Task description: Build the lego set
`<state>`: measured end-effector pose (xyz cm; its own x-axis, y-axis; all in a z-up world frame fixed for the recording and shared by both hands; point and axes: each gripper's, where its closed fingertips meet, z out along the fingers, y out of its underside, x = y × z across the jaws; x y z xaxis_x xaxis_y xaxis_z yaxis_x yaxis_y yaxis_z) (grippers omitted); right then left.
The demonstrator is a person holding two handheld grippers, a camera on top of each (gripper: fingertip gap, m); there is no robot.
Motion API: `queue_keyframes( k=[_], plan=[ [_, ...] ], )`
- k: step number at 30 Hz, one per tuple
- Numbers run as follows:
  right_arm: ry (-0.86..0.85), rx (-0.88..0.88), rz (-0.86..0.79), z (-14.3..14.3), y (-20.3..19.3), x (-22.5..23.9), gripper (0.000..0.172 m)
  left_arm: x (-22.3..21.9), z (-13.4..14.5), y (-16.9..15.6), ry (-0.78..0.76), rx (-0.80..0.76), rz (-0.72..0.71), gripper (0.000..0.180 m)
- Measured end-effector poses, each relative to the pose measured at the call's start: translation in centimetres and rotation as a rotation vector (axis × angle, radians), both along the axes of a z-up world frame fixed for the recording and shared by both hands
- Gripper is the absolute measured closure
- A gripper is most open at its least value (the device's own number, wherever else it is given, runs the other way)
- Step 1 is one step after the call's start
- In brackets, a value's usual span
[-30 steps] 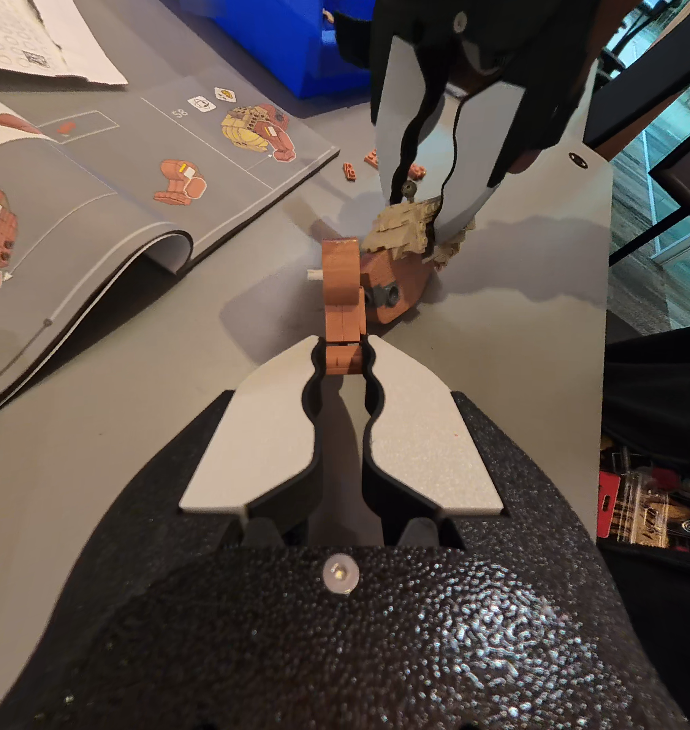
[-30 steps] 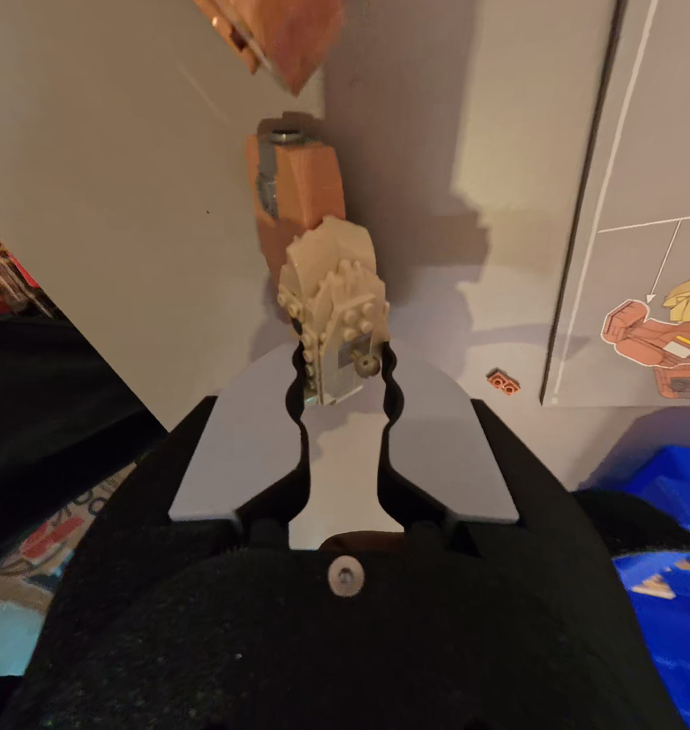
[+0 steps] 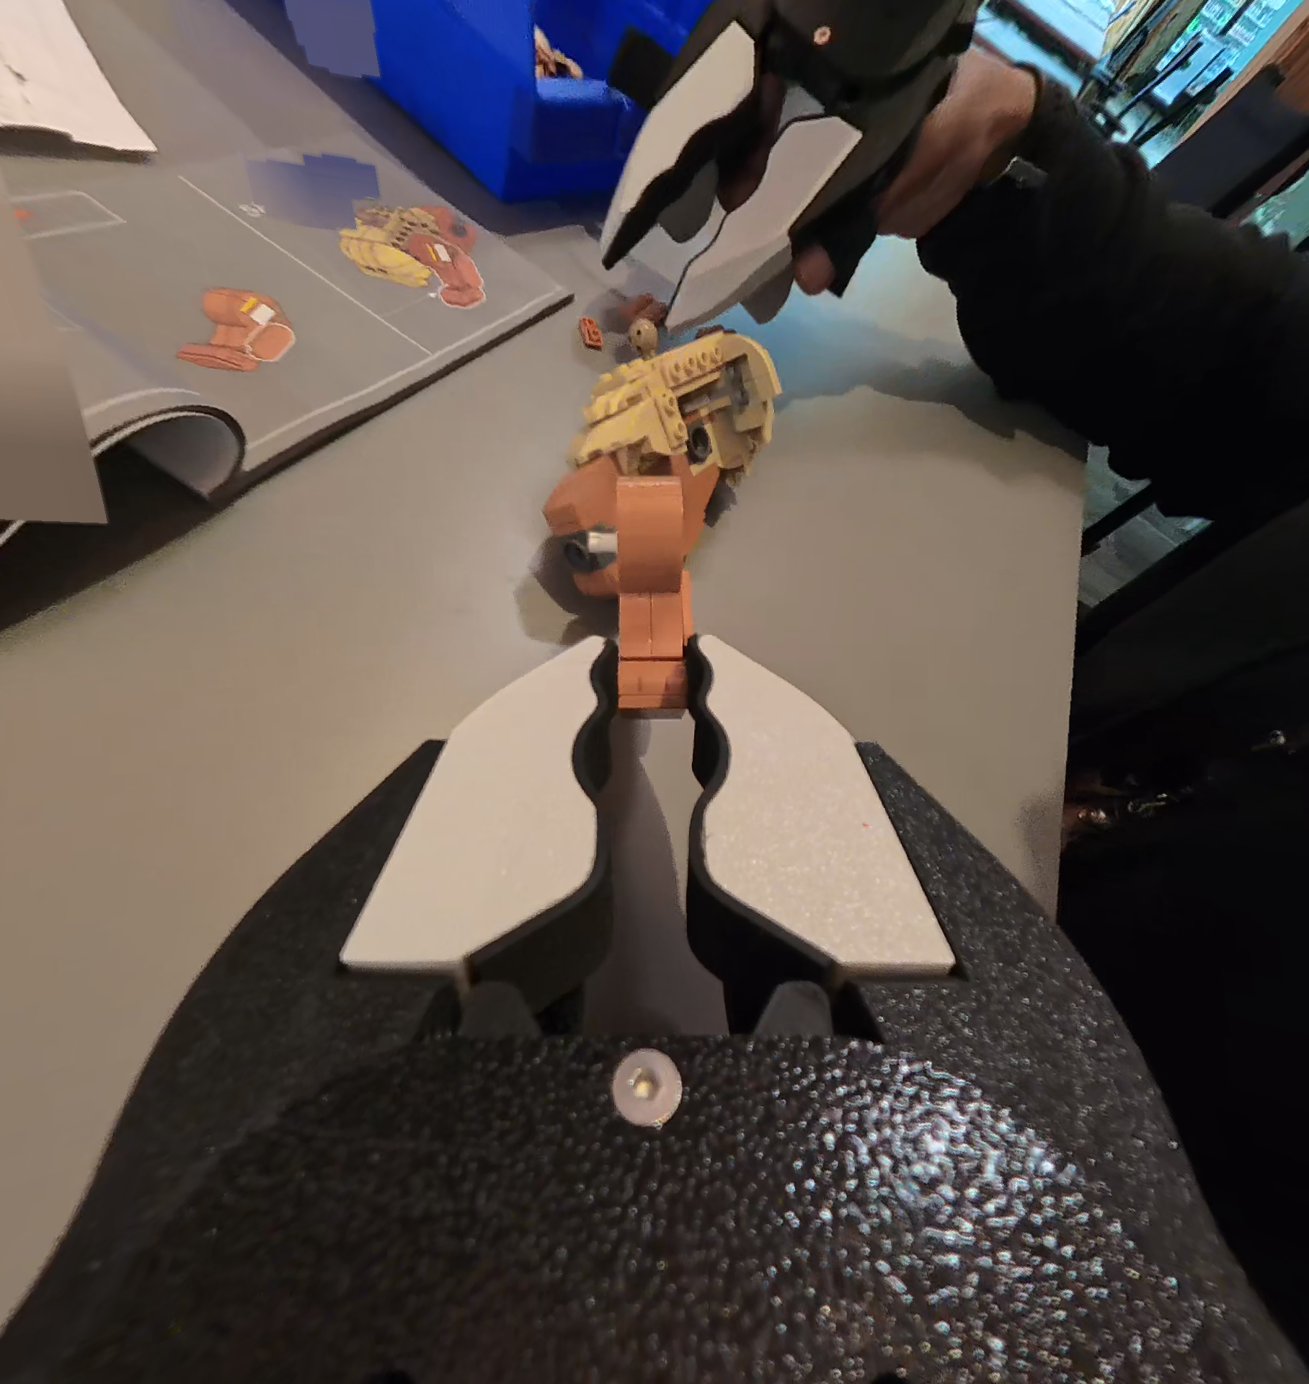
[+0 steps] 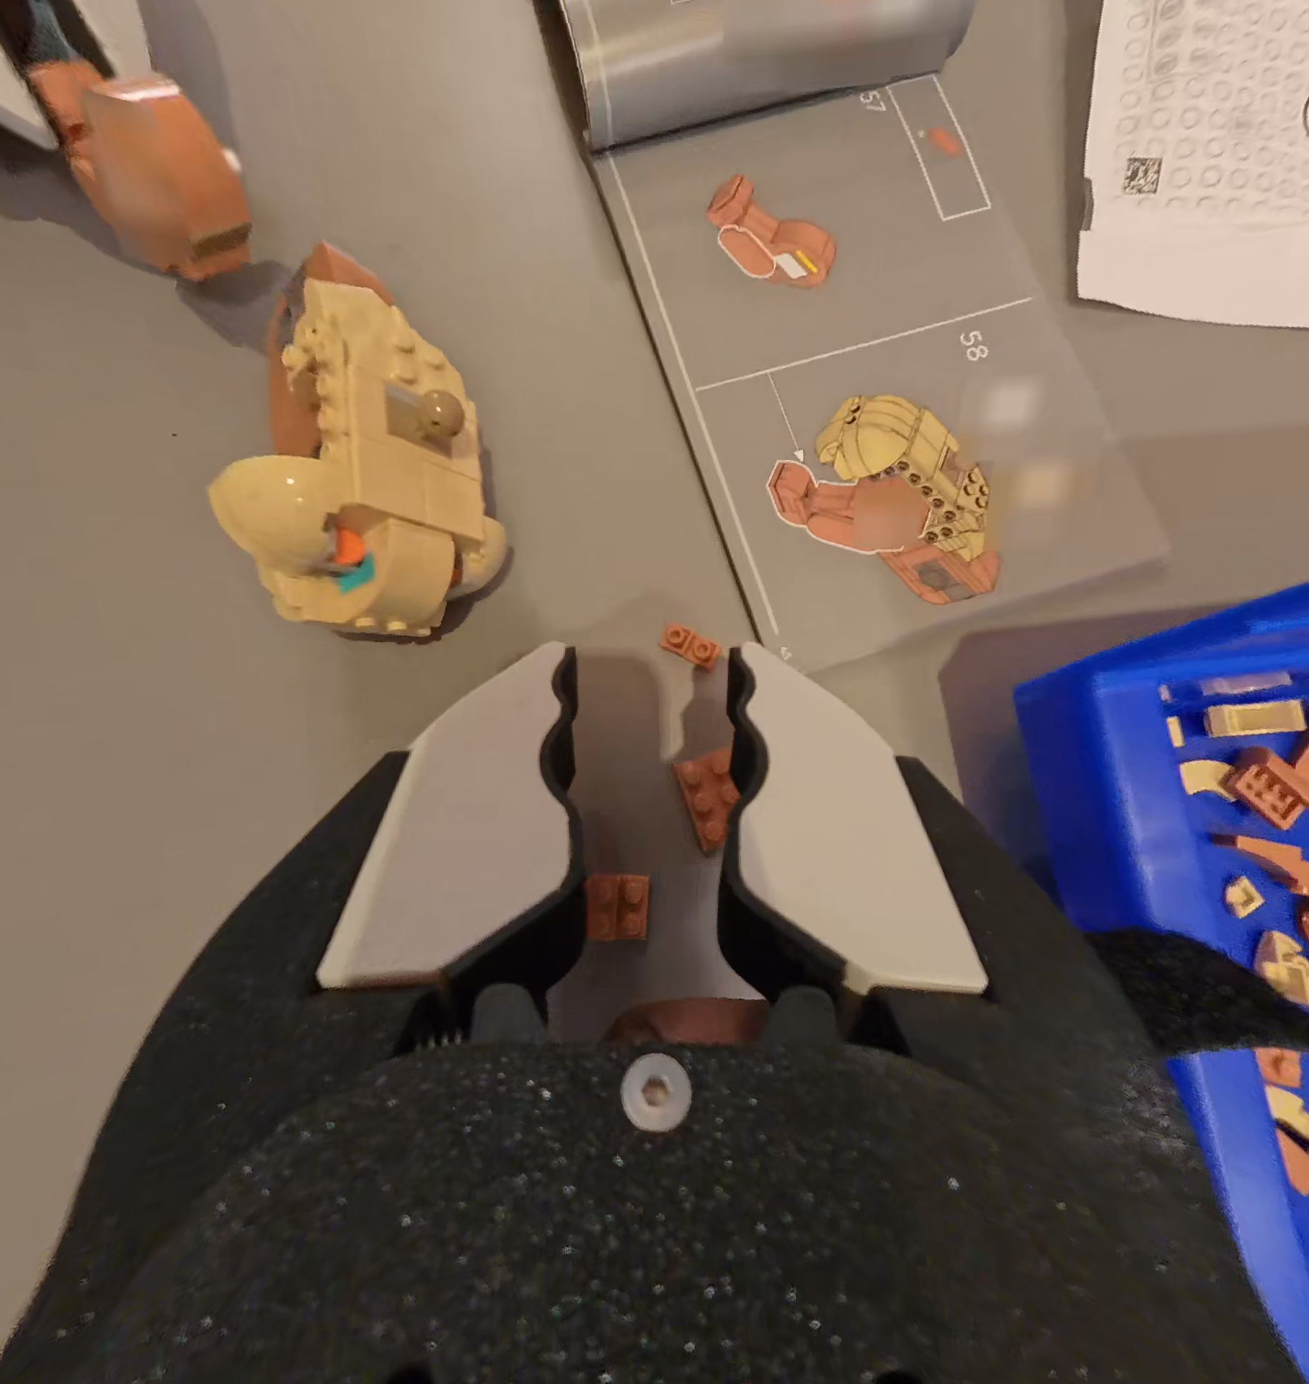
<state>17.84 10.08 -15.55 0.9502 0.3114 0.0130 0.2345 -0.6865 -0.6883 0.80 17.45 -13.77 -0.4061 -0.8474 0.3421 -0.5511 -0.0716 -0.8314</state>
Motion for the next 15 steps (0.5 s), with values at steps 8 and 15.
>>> queue_keyframes(
  k=[8, 15],
  plan=[
    [-0.042, 0.085, -0.002, 1.0, 1.1, -0.9, 0.138, 0.1, -0.9, -1.8, 0.045, 0.053, -0.012, 0.164],
    [-0.076, 0.065, -0.025, -0.5, 1.8, -1.1, 0.139, 0.4, -1.1, -1.7, 0.069, 0.04, -0.019, 0.164]
  ],
)
